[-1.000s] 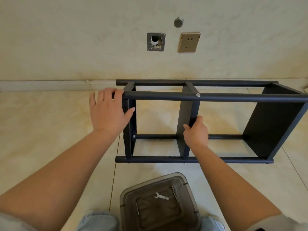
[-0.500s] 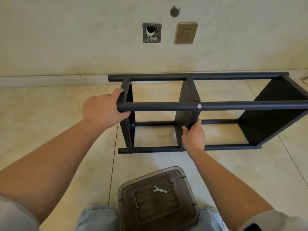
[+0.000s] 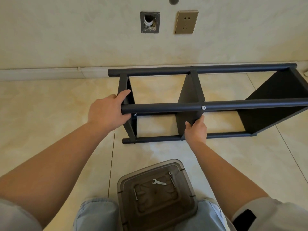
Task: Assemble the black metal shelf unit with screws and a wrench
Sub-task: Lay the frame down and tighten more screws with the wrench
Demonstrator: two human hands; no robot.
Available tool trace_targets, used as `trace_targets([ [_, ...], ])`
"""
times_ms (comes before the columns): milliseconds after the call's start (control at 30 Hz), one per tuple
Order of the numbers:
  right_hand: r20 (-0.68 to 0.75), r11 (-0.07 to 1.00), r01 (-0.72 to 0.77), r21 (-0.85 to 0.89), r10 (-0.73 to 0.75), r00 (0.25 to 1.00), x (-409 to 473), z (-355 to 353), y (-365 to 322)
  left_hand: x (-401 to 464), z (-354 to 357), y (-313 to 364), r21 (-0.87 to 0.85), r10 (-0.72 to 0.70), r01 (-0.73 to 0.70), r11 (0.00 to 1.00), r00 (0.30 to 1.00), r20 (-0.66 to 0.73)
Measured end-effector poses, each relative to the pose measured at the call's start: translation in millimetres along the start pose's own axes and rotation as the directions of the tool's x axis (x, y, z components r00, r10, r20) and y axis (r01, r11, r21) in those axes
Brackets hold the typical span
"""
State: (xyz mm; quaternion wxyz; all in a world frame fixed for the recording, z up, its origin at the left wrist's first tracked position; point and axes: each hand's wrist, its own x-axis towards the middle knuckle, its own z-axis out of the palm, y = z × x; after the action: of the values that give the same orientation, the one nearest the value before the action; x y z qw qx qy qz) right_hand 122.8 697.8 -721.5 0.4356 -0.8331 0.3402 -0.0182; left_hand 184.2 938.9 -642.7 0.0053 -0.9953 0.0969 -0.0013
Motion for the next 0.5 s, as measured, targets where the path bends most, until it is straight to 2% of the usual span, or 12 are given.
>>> trace_targets([
  [100,0.018,0.996,-0.026,-0.083,0.028,0.999,-0.4,0.8,4.0,-4.4,3.1,-2.5,-0.004,0.015,-0.015,1.000,1.000,-0.007],
  [133,0.058,0.984,-0.047,-0.169,0.058,0.997,-2.0,-0.5,6.4,-5.6,3.8,-3.3,-0.005,0.021,-0.021,1.000,1.000,-0.010],
  [167,0.131,0.943,-0.038,-0.330,0.086,0.988,-5.2,-1.8,7.8,-6.2,4.2,-4.2,-0.009,0.027,-0.027,1.000,1.000,-0.010],
  [233,0.276,0.731,0.101,-0.675,0.122,0.953,-18.1,-6.4,10.8,-7.2,2.9,-5.5,-0.041,0.039,-0.039,0.998,0.999,0.007],
  [267,0.325,0.611,0.207,-0.764,0.087,0.942,-27.0,-8.1,12.5,-7.6,2.1,-5.4,-0.059,0.046,-0.045,0.997,0.999,0.015],
  [333,0.452,0.451,0.445,-0.774,-0.099,0.887,-48.5,-5.7,17.8,-9.0,0.3,-3.6,-0.087,0.057,-0.055,0.995,0.998,0.019],
  [367,0.528,0.419,0.557,-0.717,-0.195,0.826,-59.9,-2.0,22.3,-10.1,-0.6,-2.0,-0.095,0.062,-0.060,0.994,0.998,0.019],
  [400,0.591,0.434,0.633,-0.642,-0.246,0.768,-70.6,2.8,27.7,-11.6,-1.5,0.1,-0.100,0.067,-0.064,0.993,0.998,0.022],
  [467,0.697,0.452,0.713,-0.536,-0.240,0.676,-83.4,11.5,38.8,-14.4,-2.6,5.5,-0.107,0.078,-0.075,0.991,0.996,0.032],
  [500,0.738,0.425,0.742,-0.519,-0.215,0.639,-84.8,16.9,45.4,-16.0,-2.2,8.3,-0.103,0.083,-0.079,0.991,0.996,0.032],
])
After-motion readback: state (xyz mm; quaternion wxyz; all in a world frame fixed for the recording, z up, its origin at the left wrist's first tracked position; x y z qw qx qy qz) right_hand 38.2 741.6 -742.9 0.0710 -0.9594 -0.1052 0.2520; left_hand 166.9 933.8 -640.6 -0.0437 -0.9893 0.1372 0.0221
